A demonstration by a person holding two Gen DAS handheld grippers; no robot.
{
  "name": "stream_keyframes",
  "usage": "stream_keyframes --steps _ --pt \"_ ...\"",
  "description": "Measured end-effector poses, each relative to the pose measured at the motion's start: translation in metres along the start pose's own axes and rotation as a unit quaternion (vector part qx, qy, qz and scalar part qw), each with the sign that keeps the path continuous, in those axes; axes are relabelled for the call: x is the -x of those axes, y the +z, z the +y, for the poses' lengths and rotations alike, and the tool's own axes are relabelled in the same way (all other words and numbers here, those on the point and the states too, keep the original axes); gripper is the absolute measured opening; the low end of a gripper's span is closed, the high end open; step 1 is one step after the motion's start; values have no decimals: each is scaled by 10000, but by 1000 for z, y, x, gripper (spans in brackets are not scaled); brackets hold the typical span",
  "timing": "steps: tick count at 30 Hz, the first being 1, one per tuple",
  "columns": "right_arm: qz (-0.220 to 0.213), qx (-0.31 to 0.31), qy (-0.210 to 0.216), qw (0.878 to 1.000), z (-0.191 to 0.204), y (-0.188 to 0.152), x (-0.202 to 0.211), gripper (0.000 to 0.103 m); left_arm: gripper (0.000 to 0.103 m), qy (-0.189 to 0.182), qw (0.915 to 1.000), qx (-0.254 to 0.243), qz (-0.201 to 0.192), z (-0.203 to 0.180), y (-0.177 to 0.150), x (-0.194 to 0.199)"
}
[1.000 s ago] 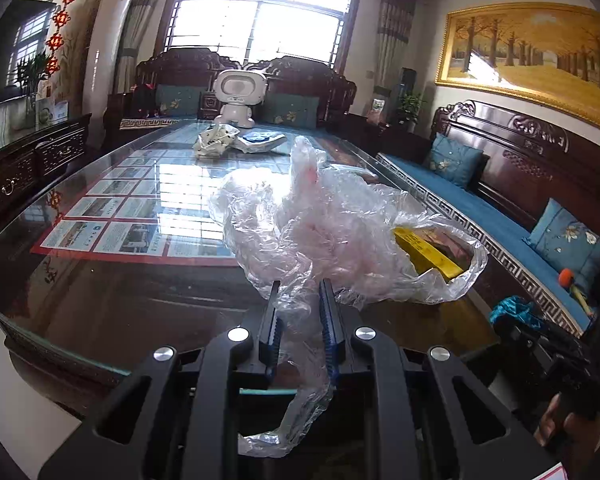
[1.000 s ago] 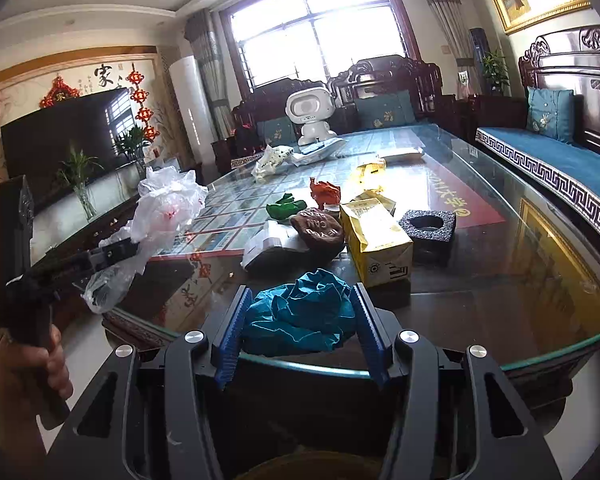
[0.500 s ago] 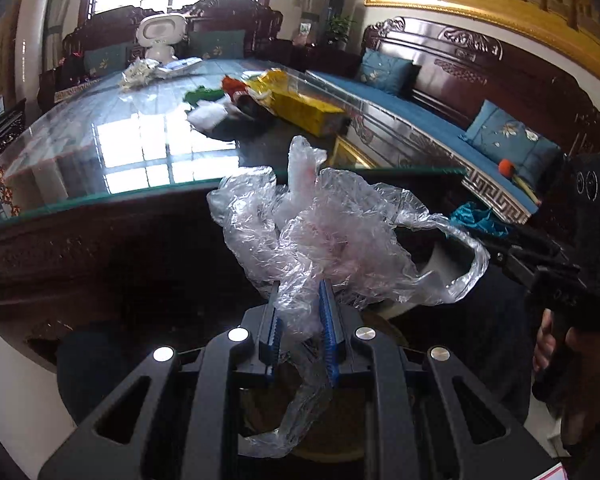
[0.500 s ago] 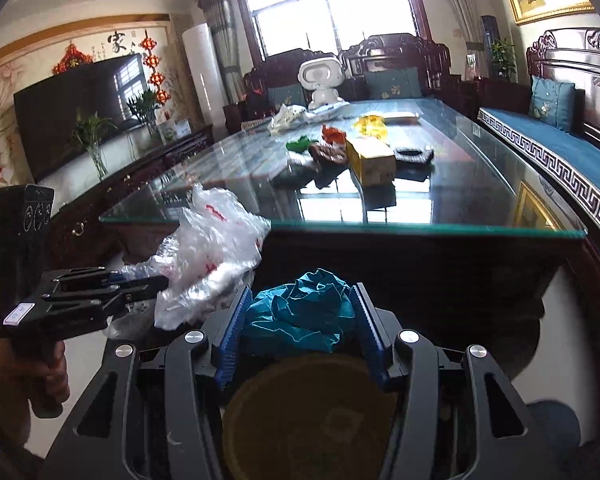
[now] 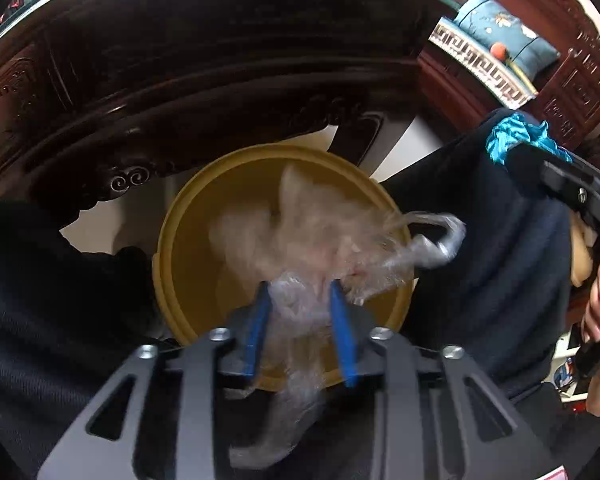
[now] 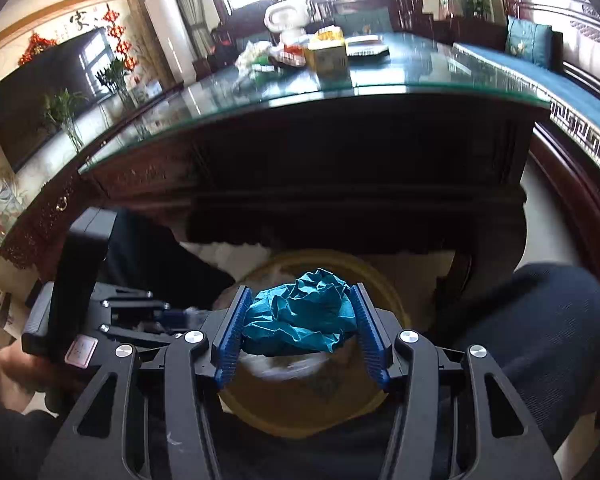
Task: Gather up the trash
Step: 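Carry the plastic bag and teal cloth to the yellow bin and release both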
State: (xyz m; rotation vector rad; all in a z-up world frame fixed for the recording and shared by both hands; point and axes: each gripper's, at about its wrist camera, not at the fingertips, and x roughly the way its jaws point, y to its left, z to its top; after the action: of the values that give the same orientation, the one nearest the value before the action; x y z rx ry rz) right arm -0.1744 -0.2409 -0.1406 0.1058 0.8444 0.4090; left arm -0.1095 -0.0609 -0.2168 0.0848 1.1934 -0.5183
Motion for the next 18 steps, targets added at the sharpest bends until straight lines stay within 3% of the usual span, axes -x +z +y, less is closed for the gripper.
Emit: stream_keyframes --steps 2,6,15,18 --pt "91 -31 11 10000 -2 -3 -6 50 69 28 10000 -54 45 -2 -2 -2" --pt "211 -66 85 9997 -3 -6 -16 50 79 126 9998 -132 67 -4 1 -3" --pt "397 84 210 9990 3 0 -33 50 83 478 9987 105 -169 16 6 11" --pt "471 117 286 9984 5 2 -38 56 83 571 9981 92 -212 20 7 16"
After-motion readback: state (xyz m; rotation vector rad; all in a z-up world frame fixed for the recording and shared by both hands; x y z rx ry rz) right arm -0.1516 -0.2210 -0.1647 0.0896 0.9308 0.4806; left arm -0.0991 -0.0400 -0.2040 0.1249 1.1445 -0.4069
